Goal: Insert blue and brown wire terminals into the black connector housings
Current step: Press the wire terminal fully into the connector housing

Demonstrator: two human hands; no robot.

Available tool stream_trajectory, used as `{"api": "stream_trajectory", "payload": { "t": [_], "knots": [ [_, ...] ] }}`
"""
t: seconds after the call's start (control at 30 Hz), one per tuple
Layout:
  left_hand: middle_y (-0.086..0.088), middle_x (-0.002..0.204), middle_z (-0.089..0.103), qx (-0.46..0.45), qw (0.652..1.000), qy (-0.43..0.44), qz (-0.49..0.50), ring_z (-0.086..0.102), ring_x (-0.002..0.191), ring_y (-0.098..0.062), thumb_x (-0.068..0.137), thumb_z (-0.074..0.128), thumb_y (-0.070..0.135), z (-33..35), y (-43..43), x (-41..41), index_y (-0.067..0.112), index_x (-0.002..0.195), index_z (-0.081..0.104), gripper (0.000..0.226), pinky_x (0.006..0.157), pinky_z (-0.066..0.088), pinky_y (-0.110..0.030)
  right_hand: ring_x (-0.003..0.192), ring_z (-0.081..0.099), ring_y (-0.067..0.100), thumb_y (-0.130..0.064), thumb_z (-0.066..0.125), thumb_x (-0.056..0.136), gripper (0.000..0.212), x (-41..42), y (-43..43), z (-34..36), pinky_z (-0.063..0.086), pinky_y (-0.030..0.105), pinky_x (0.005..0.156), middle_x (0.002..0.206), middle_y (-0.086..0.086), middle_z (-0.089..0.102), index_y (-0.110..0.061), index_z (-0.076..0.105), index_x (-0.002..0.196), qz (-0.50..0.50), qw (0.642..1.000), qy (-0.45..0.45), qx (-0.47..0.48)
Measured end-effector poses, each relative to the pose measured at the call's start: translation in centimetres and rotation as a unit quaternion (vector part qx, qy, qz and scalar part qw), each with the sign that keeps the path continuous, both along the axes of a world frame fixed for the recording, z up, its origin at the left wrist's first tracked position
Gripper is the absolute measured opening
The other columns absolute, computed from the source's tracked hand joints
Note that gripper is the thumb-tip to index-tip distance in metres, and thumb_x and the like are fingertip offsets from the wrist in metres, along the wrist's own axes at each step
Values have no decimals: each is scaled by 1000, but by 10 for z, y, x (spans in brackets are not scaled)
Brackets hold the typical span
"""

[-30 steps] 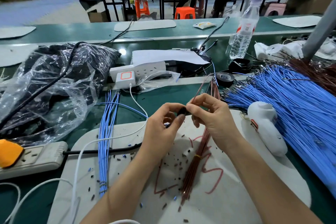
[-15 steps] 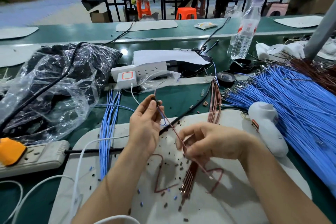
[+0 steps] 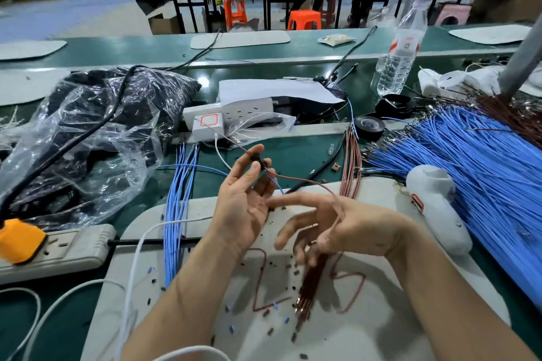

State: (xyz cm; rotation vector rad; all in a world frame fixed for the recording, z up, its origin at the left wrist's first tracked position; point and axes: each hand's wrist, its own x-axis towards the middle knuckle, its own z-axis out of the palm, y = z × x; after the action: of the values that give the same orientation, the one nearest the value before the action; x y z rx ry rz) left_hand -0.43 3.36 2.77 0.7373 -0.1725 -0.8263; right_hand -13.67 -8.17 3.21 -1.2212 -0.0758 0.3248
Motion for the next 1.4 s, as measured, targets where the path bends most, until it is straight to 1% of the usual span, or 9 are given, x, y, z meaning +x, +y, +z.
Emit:
{"api": "stream_trajectory", "payload": {
  "t": [0.07, 0.23, 0.37, 0.5, 0.63, 0.87, 1.07, 1.2, 1.4],
  "knots": [
    [-2, 77, 67, -3, 1000, -14, 18, 62, 66, -8, 93, 43, 2, 0, 0, 1, 14, 99, 65, 26, 70, 53, -19, 85, 66, 25, -15, 83, 69, 89, 1, -1, 0, 56, 29, 73, 113, 20, 62, -18, 35, 143, -30, 999, -8, 22],
    [-3, 75, 66, 15, 995, -98, 28, 61, 66, -6, 95, 41, -3, 0, 1, -3, 11, 98, 66, 29, 65, 53, -15, 67, 65, 22, 3, 46, 89, 30, 8, 7, 0, 52, 23, 58, 88, 18, 70, -4, 54, 116, -230, 973, 11, -24],
    [2, 74, 68, 40, 981, -190, 9, 63, 67, -4, 94, 44, -5, -2, 1, -9, 12, 100, 66, 28, 66, 52, -15, 51, 55, 16, -28, 64, 80, 26, 11, 11, 1, 45, 21, 47, 73, 14, 69, -7, 64, 95, -297, 950, -6, -93],
    [2, 75, 68, 44, 979, -197, 5, 63, 66, -5, 94, 44, -5, -2, 2, -10, 13, 103, 66, 29, 65, 52, -16, 46, 45, 12, -11, 68, 77, 13, 14, 12, 1, 35, 16, 43, 62, 11, 65, -8, 65, 89, -315, 943, -6, -111],
    [-2, 75, 67, 12, 990, -136, 31, 61, 64, -7, 95, 41, -5, -1, 1, -5, 12, 110, 63, 31, 65, 53, -17, 59, 43, 19, -9, 68, 72, 19, 6, 8, 2, 32, 18, 45, 54, 3, 59, -8, 65, 91, -251, 960, 28, -118],
    [-7, 82, 66, -30, 981, 74, 179, 64, 66, -9, 98, 37, -2, 6, 11, 36, 10, 99, 65, 30, 62, 54, -15, 37, 51, 5, -3, 62, 80, 15, -3, 8, 7, 38, 13, 37, 56, 3, 65, -6, 67, 94, -9, 978, 97, -187],
    [-2, 84, 68, 9, 984, -150, 93, 65, 74, -8, 94, 43, -6, 2, 9, 13, 10, 100, 63, 27, 68, 53, -16, 40, 52, 10, -27, 73, 82, 24, 4, 11, 5, 39, 17, 36, 71, 7, 71, -8, 66, 95, -159, 960, 75, -216],
    [-10, 91, 62, 90, 908, -407, 40, 62, 70, -4, 92, 49, -8, -4, 3, -17, 16, 103, 61, 29, 69, 52, -17, 42, 53, 13, -13, 67, 87, 10, 11, 16, 2, 41, 20, 38, 68, 6, 69, -4, 64, 90, -278, 937, 19, -213],
    [-7, 98, 60, 75, 885, -454, 79, 60, 86, -11, 90, 54, 0, -7, 5, -22, 29, 116, 55, 38, 80, 49, -18, 39, 52, 16, -7, 66, 88, 16, 13, 15, -2, 38, 18, 39, 57, 5, 63, -12, 60, 74, -314, 906, -8, -283]
  ]
}}
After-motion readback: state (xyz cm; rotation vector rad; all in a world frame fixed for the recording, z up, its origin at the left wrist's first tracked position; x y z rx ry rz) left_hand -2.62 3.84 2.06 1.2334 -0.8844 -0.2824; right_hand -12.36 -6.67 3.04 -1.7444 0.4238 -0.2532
